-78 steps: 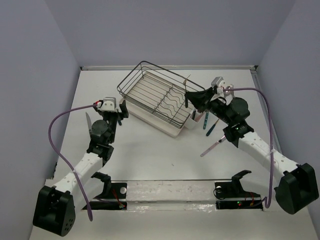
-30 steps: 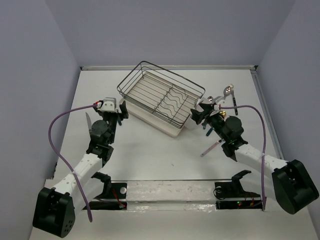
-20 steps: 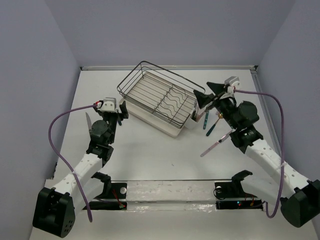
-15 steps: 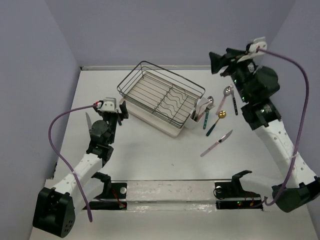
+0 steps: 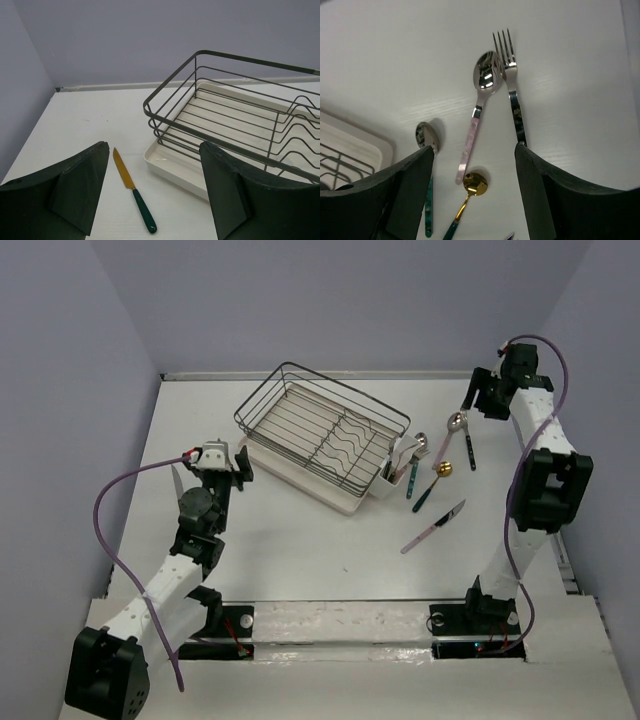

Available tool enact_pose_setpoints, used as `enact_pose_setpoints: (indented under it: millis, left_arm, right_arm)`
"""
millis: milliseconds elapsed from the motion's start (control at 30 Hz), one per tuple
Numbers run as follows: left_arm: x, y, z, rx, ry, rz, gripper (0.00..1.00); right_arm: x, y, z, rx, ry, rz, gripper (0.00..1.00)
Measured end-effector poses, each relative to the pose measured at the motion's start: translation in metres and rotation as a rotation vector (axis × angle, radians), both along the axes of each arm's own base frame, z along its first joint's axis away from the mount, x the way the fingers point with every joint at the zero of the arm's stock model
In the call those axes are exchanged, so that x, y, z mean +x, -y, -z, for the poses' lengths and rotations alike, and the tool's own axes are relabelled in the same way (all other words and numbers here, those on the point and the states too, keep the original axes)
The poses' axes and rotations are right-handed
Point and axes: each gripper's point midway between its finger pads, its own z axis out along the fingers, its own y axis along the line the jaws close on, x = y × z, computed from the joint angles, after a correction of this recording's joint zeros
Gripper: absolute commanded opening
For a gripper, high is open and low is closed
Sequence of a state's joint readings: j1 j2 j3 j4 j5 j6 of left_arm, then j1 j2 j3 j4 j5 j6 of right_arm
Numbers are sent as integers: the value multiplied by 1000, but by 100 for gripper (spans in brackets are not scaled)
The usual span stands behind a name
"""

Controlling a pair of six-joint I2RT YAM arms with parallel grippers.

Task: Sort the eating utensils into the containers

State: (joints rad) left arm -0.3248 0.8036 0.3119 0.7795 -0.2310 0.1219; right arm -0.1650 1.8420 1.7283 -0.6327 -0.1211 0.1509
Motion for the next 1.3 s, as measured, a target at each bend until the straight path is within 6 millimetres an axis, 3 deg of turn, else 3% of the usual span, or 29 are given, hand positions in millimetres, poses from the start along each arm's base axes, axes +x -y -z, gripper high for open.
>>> enact_pose_setpoints:
  millis: [33, 133, 333, 567, 667, 900, 933, 967, 1000, 1300]
  left_arm:
    - [0, -1, 0, 0, -1, -3, 85]
    - [0, -3, 2, 2, -7, -11, 85]
    - [1, -7, 6, 6, -19, -24, 85]
    - [4, -16, 13, 14, -44, -53, 85]
    - [6, -17, 16, 17, -52, -59, 85]
    - [7, -18, 21, 21, -67, -60, 85]
    - [7, -18, 21, 22, -68, -62, 85]
    - [7, -19, 21, 22, -68, -63, 85]
    - [7, -19, 21, 23, -67, -65, 85]
    - [7, -19, 21, 25, -67, -64, 85]
  right_arm:
    - [3, 1, 24, 8, -70, -4, 74]
    - [11, 7, 66, -2, -196, -9, 78]
    - [31, 23, 109, -45, -294, -9, 71]
    - [14, 35, 165, -90, -450, -17, 55]
    - [12, 35, 168, -98, -460, -26, 55]
    - [8, 45, 174, -156, -481, -26, 35]
    - [8, 46, 174, -163, -482, -22, 28]
    - [8, 47, 175, -167, -482, -19, 10]
    - [8, 48, 176, -173, -481, -18, 0]
    - [3, 57, 170, -204, -448, 25, 0]
